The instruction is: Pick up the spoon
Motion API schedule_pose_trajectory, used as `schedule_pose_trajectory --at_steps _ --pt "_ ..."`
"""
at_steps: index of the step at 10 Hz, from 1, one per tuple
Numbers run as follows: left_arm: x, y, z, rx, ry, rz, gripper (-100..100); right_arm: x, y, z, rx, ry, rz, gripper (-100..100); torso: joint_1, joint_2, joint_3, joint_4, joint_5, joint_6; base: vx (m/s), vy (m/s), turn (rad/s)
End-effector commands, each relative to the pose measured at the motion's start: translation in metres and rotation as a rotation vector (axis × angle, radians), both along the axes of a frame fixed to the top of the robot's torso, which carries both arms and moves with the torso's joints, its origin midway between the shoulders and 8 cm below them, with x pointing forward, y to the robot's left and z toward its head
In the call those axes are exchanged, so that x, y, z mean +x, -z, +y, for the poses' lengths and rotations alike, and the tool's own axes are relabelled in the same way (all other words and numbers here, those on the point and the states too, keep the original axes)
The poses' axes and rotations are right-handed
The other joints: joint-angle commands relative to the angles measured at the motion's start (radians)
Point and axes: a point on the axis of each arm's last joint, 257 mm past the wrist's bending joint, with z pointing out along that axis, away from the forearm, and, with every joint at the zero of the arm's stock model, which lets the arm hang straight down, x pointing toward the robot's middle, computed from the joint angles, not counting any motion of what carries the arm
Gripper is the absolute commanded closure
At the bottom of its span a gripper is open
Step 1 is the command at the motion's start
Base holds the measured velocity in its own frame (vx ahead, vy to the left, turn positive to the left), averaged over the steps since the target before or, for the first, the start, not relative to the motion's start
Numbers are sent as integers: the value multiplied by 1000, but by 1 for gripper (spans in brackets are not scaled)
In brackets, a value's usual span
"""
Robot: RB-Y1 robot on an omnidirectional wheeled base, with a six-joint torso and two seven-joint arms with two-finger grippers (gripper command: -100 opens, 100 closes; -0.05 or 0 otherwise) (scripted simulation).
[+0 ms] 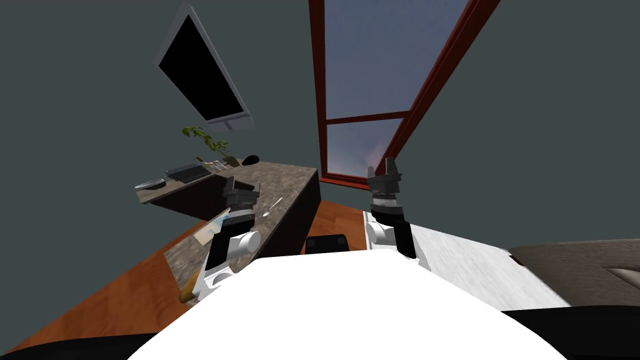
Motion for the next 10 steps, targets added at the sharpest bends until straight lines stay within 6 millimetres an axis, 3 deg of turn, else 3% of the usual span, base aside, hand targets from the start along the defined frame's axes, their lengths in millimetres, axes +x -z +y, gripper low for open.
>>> schedule_pose_trajectory --at_steps 1,6,7,9,10 --pt "4 10 14 -39 -7 42 -100 0 0 0 0 0 0 0 0 0 0 0 0 0 16 -30 -110" --pt "14 36 30 -93 -18 152 -100 0 0 0 0 0 0 0 0 0 0 0 0 0 14 -18 -39" --pt "15 41 43 -131 -26 169 -100 0 0 0 0 0 0 0 0 0 0 0 0 0 14 -19 -117" --pt "18 52 44 -141 -29 213 -100 0 0 0 0 0 0 0 0 0 0 0 0 0 14 -17 -23" --pt "17 55 57 -180 -36 225 -100 0 0 0 0 0 0 0 0 0 0 0 0 0 17 -26 -129"
